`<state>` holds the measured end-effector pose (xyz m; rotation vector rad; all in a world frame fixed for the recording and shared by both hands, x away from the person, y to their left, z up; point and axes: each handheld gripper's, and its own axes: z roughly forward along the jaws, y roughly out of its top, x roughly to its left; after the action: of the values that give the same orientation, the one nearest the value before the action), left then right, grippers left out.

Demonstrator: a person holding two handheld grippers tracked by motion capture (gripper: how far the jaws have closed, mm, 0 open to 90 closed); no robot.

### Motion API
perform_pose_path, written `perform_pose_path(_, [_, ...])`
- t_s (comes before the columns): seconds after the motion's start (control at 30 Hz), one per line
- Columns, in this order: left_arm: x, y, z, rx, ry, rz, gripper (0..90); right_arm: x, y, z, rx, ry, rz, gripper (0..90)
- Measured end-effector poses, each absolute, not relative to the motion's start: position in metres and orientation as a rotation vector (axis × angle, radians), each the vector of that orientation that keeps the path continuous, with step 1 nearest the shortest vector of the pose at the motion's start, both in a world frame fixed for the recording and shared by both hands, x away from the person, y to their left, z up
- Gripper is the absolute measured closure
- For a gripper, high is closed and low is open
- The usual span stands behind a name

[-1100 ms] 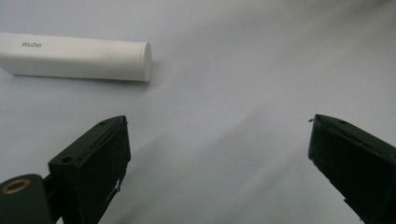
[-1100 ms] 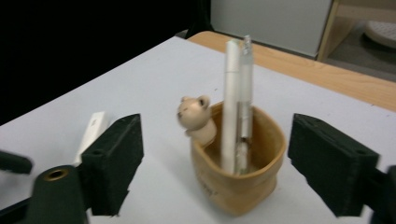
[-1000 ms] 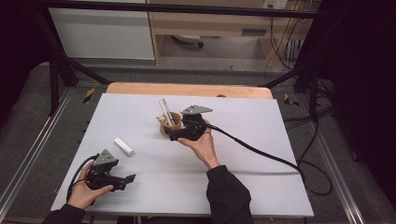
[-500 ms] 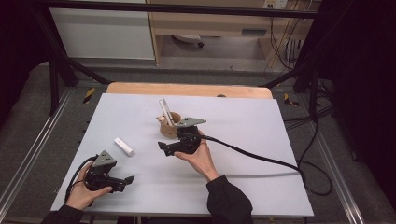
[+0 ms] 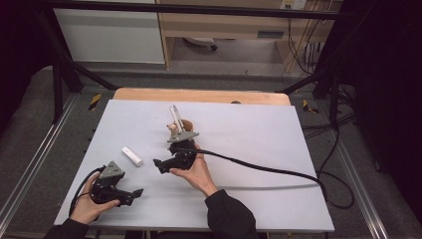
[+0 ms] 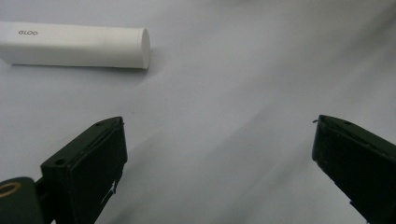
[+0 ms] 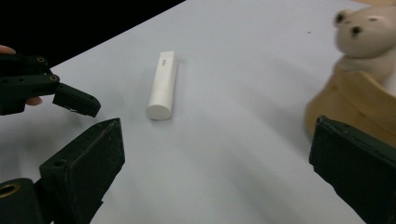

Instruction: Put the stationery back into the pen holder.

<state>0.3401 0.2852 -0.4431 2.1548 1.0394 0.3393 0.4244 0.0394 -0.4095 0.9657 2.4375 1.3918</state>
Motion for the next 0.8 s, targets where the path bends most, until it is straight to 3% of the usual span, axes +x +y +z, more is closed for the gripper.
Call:
perform_pose_path(0.43, [0.341,0.284,-0.444,2.166,1.032,0.332,3.3,0.433,0.094,-0.427,0.944,2.494,1.355,10.9])
perform_pose_path(0.8, [0.341,0.285,-0.444,2.161,1.032,0.331,3.4,0.441,0.118,-0.441,0.897,2.521,1.352,26.0])
